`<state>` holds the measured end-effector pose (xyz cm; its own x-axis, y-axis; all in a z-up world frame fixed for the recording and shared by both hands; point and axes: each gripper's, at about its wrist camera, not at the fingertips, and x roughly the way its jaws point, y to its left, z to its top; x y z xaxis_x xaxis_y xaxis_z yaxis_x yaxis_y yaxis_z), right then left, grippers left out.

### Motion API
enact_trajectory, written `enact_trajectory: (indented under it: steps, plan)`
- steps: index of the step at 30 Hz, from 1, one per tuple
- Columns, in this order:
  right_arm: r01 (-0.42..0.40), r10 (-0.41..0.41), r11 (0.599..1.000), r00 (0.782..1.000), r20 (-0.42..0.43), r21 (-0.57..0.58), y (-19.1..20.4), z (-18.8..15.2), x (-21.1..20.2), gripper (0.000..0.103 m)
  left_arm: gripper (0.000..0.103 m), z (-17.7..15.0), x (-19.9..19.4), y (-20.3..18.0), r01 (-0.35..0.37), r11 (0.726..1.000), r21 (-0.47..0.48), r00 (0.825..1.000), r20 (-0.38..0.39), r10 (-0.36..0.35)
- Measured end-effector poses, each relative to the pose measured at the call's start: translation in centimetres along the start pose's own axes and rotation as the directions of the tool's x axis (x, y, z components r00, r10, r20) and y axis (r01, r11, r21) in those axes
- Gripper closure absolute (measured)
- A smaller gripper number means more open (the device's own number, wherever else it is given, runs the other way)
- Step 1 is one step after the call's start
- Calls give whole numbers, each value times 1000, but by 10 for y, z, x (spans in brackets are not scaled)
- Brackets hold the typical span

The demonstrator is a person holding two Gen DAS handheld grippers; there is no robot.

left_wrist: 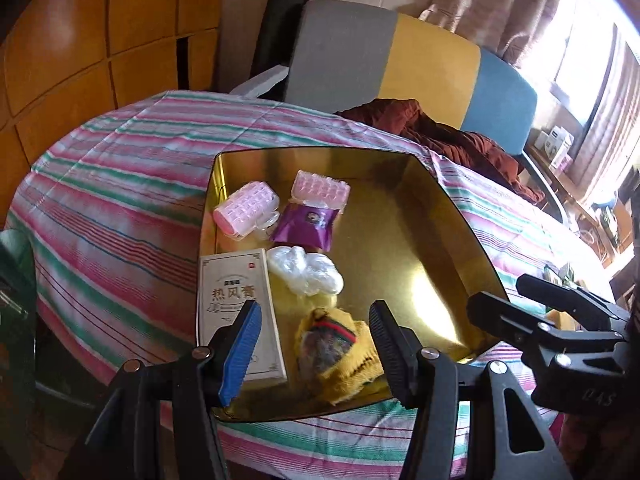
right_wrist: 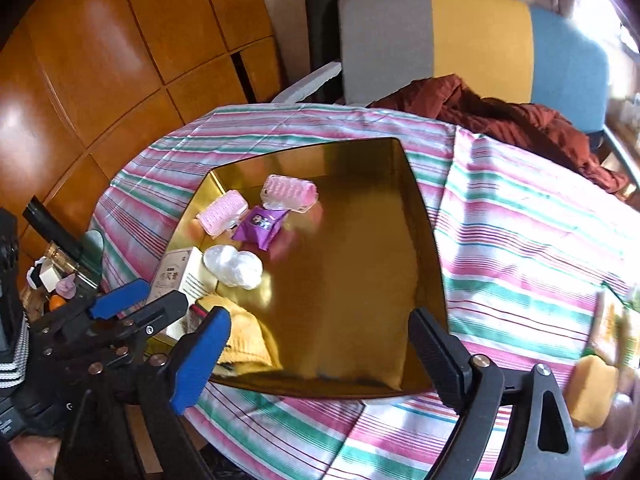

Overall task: Organize objects
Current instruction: 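Withdraw both tools from the gold tray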

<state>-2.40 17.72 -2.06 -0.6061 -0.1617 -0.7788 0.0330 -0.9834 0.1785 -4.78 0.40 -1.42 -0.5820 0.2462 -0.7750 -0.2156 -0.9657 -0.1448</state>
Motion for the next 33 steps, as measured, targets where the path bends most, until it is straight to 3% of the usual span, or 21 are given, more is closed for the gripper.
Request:
enact_trajectory:
  steps: [13, 33]
  plan:
    - [88, -88, 996, 994, 61, 4, -13, -19, -22, 1, 46, -8, -17, -26, -61, 992, 108, 996, 75, 53]
    - [184, -192, 972, 980, 48, 145, -84, -36, -41, 0, 46, -19, -15, -59, -22, 978, 209, 999, 49, 12]
